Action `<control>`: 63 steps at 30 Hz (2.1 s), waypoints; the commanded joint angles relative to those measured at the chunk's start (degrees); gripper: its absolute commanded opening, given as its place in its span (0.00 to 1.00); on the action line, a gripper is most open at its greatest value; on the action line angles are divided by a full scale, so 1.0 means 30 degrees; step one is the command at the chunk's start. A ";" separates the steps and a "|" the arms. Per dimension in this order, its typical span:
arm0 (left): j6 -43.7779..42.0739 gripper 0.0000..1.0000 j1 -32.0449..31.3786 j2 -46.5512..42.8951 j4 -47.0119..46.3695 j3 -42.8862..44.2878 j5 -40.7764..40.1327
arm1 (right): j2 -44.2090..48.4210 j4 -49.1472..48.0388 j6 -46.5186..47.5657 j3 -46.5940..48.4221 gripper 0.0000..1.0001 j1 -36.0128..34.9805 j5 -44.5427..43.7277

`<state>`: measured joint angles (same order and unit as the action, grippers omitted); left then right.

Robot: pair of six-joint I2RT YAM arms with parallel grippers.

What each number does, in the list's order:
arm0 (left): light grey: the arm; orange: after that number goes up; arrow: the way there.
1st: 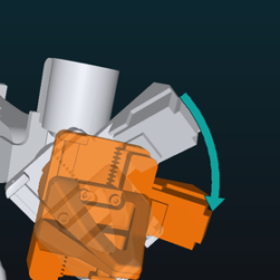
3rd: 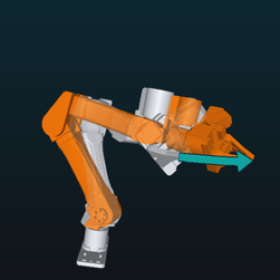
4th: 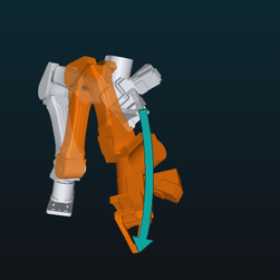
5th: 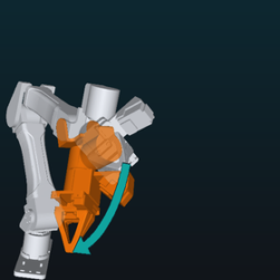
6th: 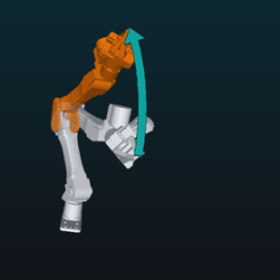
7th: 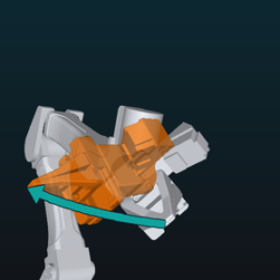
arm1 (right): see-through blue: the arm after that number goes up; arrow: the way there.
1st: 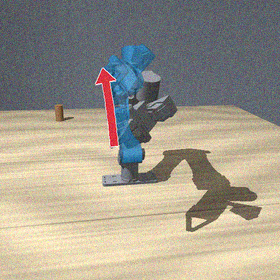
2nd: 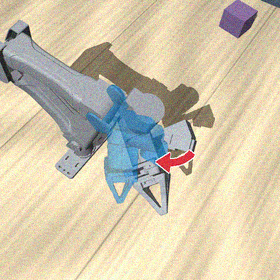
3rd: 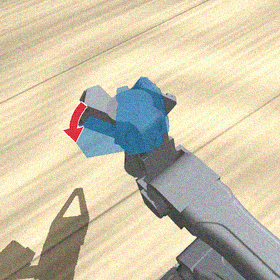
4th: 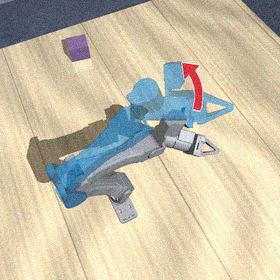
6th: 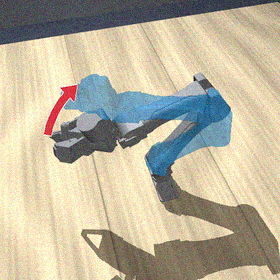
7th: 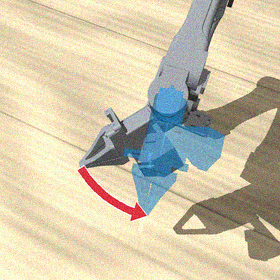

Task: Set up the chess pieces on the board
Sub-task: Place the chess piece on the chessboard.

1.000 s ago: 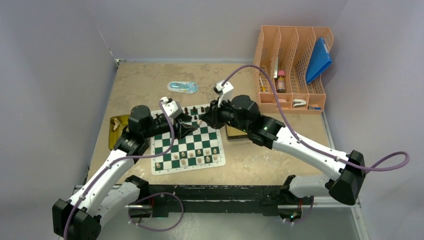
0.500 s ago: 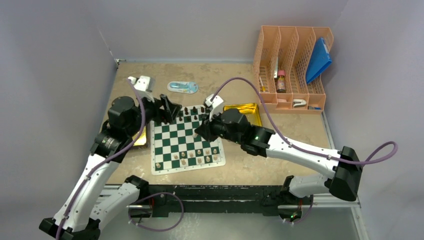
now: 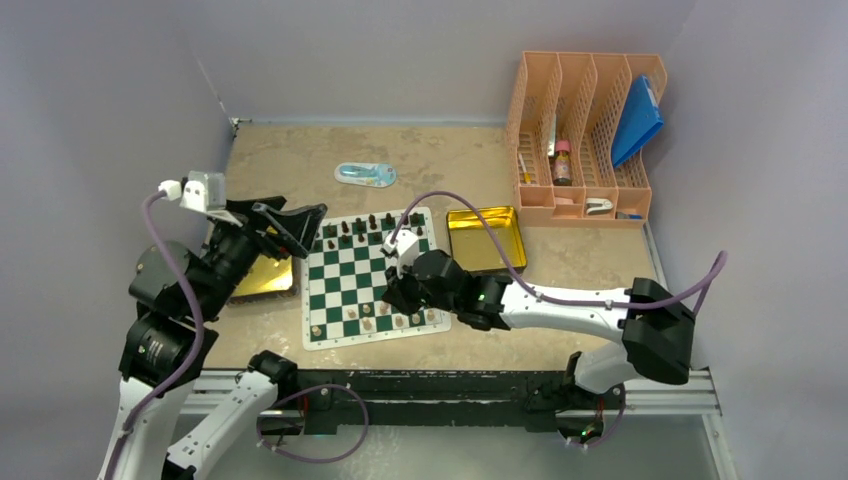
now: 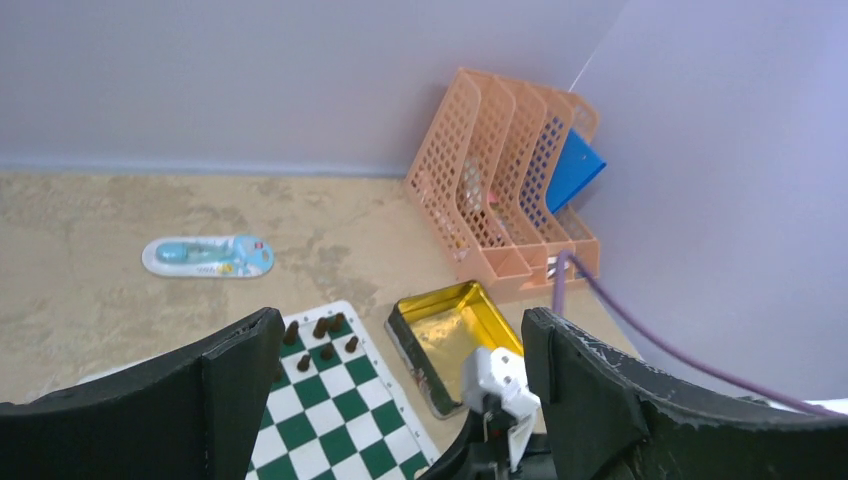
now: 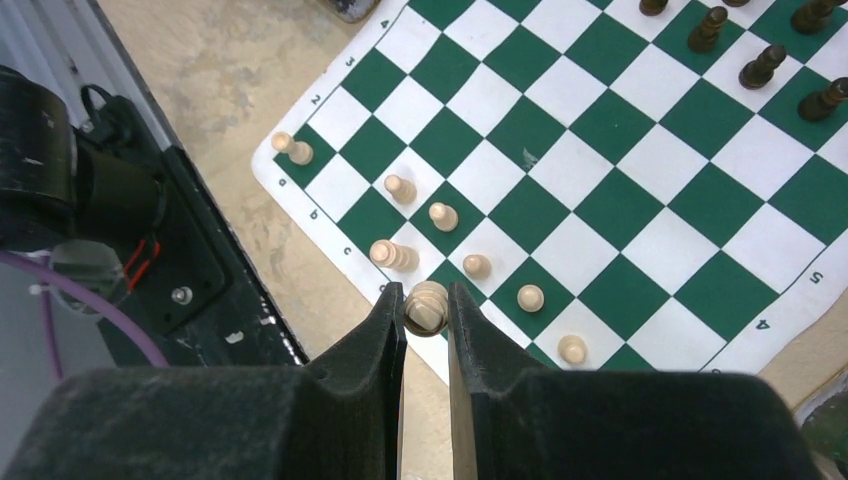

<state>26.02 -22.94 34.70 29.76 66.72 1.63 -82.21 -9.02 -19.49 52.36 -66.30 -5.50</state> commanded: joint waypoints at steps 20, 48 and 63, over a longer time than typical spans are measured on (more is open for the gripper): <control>-0.0203 0.89 0.0029 -0.0573 -0.1250 0.0408 0.0190 | -0.3358 -0.2966 0.0950 -0.0525 0.09 -0.2831 -0.4234; -0.0280 0.89 0.0029 -0.0287 -0.1453 0.0026 0.0072 | -0.4548 -0.2647 0.0387 0.0083 0.11 -0.2831 -0.4935; -0.0519 0.89 0.0029 -0.0286 -0.1546 -0.0255 -0.0063 | -0.5156 -0.2497 0.0330 0.0509 0.13 -0.2831 -0.5200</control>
<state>25.82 -22.94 33.52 27.81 66.61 2.11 -97.56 -15.77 -17.72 51.53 -74.87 -18.98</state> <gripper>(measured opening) 0.888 0.183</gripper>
